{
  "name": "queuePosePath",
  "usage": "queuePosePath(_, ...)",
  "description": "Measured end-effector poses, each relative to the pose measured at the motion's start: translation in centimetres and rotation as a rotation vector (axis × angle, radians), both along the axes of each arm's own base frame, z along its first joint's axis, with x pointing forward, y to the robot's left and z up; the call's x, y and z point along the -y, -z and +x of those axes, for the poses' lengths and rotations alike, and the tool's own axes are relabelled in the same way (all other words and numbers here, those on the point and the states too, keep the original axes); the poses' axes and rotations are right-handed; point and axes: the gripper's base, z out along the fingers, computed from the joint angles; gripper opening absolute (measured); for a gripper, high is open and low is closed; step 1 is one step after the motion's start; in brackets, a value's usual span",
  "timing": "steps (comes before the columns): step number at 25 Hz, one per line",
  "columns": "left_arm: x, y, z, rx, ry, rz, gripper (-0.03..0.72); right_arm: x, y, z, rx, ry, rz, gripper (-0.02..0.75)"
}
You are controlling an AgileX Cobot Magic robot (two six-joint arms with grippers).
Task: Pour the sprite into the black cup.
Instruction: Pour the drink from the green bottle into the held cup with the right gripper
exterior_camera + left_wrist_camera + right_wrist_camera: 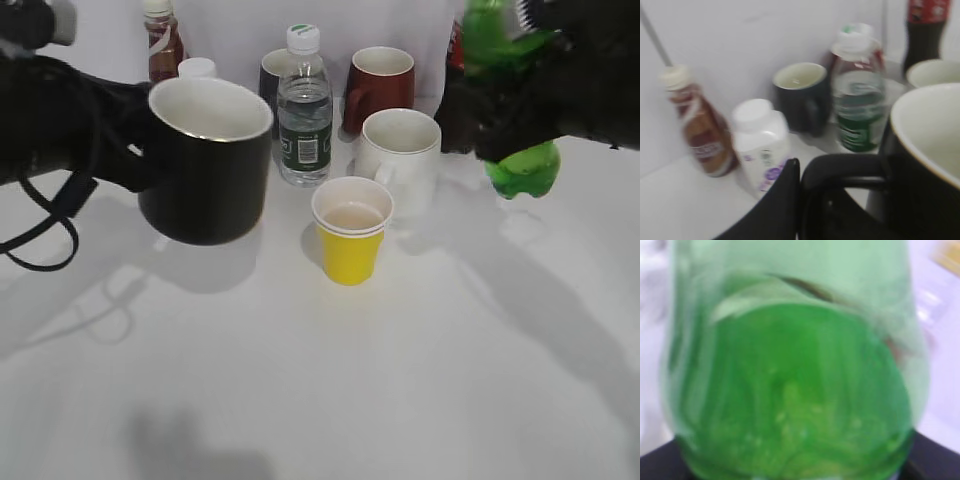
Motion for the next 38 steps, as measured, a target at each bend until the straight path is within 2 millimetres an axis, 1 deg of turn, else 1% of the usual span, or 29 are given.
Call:
queuePosePath(4, 1.9, -0.6, -0.7, -0.018, 0.065, 0.019, 0.043, -2.4, -1.1, -1.4, 0.012, -0.117, -0.230, 0.421)
queuePosePath(9, 4.1, -1.3, -1.6, -0.041, 0.137, 0.043, 0.043, -5.1, -3.3, -1.9, 0.072, -0.246, -0.482, 0.421)
queuePosePath(12, 4.7, -1.9, -1.7, -0.051, 0.151, 0.055, 0.043, -6.4, -4.5, -2.3, 0.141, -0.315, -0.601, 0.421)
queuePosePath(14, 4.8, -2.2, -1.6, -0.051, 0.150, 0.053, 0.043, -6.9, -5.0, -2.5, 0.184, -0.349, -0.682, 0.421)
queuePosePath(16, 4.9, -2.3, -1.6, -0.053, 0.150, 0.053, 0.043, -7.1, -5.2, -2.6, 0.223, -0.372, -0.745, 0.421)
queuePosePath(20, 5.1, -2.2, -1.8, -0.063, 0.159, 0.062, 0.043, -6.8, -5.1, -2.5, 0.253, -0.390, -0.861, 0.421)
queuePosePath(25, 5.9, -2.2, -2.4, -0.066, 0.193, 0.060, 0.043, -6.6, -5.1, -2.4, 0.295, -0.406, -0.957, 0.421)
queuePosePath(29, 6.1, -2.2, -2.6, -0.069, 0.198, 0.055, 0.043, -6.6, -5.2, -2.3, 0.355, -0.427, -1.049, 0.421)
queuePosePath(38, 6.1, -2.2, -2.6, -0.070, 0.197, 0.054, 0.043, -6.5, -5.3, -2.2, 0.436, -0.454, -1.165, 0.421)
